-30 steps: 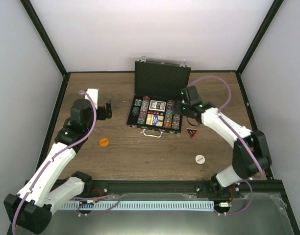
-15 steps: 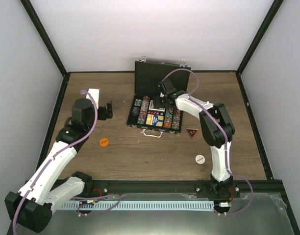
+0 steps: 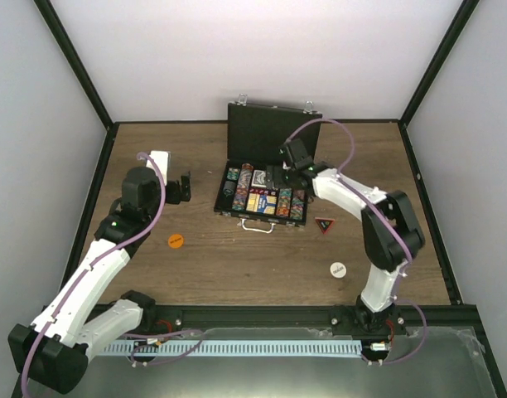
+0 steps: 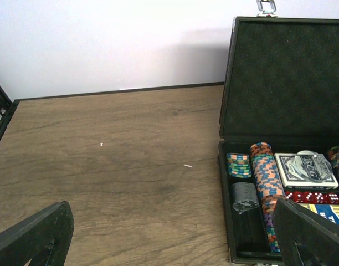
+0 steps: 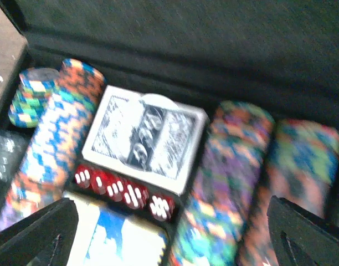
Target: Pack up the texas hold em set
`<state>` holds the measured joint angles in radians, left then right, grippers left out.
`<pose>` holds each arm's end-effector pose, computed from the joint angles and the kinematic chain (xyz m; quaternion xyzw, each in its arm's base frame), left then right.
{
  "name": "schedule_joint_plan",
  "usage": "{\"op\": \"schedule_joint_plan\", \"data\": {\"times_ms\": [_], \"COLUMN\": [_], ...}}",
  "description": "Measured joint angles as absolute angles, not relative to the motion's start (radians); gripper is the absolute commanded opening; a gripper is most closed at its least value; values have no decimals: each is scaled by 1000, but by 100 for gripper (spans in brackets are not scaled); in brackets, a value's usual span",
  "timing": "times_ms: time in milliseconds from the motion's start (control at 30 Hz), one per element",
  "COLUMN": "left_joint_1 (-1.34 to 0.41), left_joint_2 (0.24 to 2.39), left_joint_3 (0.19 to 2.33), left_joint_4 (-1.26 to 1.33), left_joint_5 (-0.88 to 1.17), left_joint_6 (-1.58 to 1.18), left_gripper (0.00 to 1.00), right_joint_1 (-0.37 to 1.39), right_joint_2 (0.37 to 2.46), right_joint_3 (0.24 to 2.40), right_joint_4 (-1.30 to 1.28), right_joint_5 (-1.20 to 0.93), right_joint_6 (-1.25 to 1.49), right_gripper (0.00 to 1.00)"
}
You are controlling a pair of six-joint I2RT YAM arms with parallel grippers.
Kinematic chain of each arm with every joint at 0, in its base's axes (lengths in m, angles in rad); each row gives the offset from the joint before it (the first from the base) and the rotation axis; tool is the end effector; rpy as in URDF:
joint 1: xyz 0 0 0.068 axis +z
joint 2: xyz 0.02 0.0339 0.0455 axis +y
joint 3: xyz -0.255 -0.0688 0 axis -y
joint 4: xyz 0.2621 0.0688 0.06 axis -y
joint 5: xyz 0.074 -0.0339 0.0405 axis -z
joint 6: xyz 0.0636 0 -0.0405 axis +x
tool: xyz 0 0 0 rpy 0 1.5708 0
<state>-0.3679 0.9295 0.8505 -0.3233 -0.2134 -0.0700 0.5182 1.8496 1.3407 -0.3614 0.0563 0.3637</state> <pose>0.2463 -0.0805 0.3037 0.0650 0.8289 -0.0324 0.5546 0.3813 0.2133 0.1782 -0.0628 0.9369 0.1225 0.3215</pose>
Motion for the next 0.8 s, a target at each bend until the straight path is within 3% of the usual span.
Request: {"op": "schedule_joint_plan", "data": {"times_ms": [367,800], "left_joint_1": [-368,-368], "left_joint_2": [929,918], "left_joint_3": [850,849], "left_joint_4": [-323,-323], "left_joint_5": [-199,-197], "left_joint_6": [-71,-74], "left_gripper": [100,100], "right_joint_1": [344,283], "right_joint_2": [1469,1510], "right_joint_3": [850,784], "right_joint_4": [-411,-447], "right_joint_5": [118,88], "right_joint_6": [467,476], "right_gripper": [100,99]}}
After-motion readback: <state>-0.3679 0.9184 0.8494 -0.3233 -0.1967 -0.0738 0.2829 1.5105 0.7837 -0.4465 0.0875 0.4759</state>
